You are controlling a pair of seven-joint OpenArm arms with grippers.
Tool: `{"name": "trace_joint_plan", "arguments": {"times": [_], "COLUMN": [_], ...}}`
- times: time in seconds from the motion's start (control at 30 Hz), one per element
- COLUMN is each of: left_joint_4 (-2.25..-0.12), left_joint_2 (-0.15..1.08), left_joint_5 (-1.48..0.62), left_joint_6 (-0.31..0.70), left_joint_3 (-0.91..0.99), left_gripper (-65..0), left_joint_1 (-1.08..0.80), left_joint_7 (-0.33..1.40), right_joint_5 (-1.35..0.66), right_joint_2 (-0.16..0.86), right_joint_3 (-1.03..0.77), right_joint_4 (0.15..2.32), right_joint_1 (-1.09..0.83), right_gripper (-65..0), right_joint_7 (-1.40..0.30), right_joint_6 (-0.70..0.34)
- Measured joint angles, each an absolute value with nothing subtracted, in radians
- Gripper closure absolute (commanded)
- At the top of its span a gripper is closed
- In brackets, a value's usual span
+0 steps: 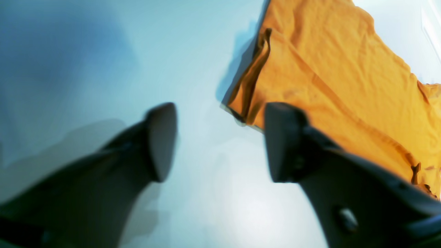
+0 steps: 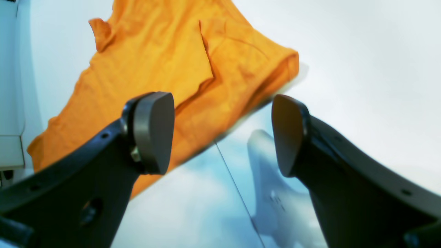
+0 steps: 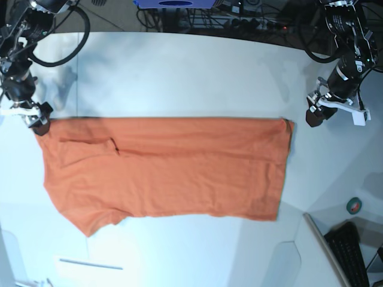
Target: Layout the t-shirt on the table in an organized manner, then fold the t-shirt properly
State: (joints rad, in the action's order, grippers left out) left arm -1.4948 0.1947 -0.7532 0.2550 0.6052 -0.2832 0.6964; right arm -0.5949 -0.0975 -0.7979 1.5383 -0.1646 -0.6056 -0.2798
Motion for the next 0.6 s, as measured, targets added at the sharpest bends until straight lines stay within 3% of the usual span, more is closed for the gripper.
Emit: {"name": "trace_joint_plan", "arguments": {"times": [0.6], "left_joint_4": [-1.397], "left_joint_2": [0.197], "left_joint_5": [-0.758], "left_joint_6": [0.251], "left_joint_3": [0.605], "left_gripper": [-42.8], "left_joint_1": [-0.281], "left_joint_7": [0.698], "right_joint_5": [-0.595], "right_joint_2": [-0.097], "right_joint_3": [-0.797], "right_joint_4": [1.538], "right_joint_1": [-0.165], "right_gripper": [-41.7], "right_joint_7": [-0.605], "right_joint_6": [-0.280]}}
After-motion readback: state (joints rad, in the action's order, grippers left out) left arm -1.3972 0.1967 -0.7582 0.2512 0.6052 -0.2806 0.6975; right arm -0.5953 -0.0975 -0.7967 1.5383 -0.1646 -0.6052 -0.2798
